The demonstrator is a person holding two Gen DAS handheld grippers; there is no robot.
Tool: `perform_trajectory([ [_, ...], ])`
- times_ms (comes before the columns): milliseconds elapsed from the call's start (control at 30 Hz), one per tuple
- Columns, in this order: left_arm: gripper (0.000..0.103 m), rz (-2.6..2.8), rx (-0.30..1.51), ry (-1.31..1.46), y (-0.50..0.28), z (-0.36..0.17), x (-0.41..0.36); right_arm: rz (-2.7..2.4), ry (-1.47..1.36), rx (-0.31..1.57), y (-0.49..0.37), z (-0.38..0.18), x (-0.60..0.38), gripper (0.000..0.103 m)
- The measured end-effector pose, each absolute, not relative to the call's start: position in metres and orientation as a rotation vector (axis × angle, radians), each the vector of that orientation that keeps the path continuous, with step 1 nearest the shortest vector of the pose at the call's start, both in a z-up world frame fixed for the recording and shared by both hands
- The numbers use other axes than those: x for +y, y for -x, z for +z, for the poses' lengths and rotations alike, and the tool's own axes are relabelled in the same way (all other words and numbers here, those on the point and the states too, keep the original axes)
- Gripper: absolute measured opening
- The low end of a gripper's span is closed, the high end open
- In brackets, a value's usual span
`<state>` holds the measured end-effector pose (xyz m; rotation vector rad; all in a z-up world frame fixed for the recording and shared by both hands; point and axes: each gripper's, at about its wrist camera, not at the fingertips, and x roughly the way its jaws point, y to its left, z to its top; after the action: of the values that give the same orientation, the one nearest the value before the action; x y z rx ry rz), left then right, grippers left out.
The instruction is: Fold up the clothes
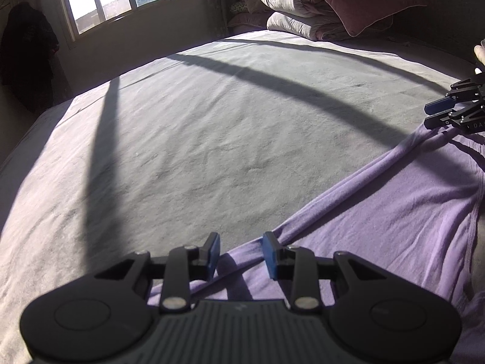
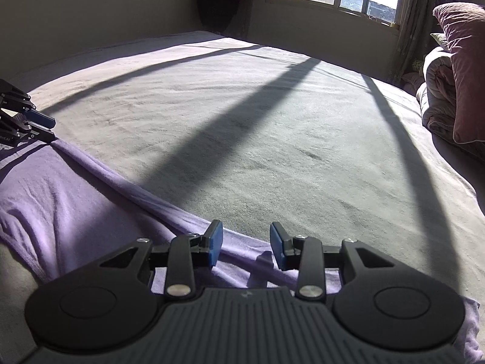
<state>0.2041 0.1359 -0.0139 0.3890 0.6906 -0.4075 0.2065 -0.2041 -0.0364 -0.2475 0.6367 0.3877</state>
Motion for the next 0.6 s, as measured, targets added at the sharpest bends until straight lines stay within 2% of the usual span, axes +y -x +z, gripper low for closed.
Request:
perform_trajectory([
  [67,0.029,-0.409,0.689,-0.419,-0.201,-0.016,0.134,0.391,0.265,0.650,-0.208,-0.042,-0.200,0.037],
  [133,0.018,-0.410,0.685,-0.434,-0.199,-0.017,0.131,0.409,0.271,0.647,-0.207,-0.042,-0.197,0.026],
  [167,0.013,-0.410,0.683,-0.437,-0.198,-0.017,0.129,0.417,0.273,0.645,-0.206,-0.043,-0.196,0.011],
  [200,0.002,-0.405,0.672,-0.454,-0.195,-0.018,0.126,0.423,0.280,0.642,-0.205,-0.043,-0.194,0.001],
  [600,0.000,-0.265,0.518,-0.436,-0.188,-0.016,0.125,0.303,0.261,0.473,-0.202,-0.031,-0.196,0.000],
])
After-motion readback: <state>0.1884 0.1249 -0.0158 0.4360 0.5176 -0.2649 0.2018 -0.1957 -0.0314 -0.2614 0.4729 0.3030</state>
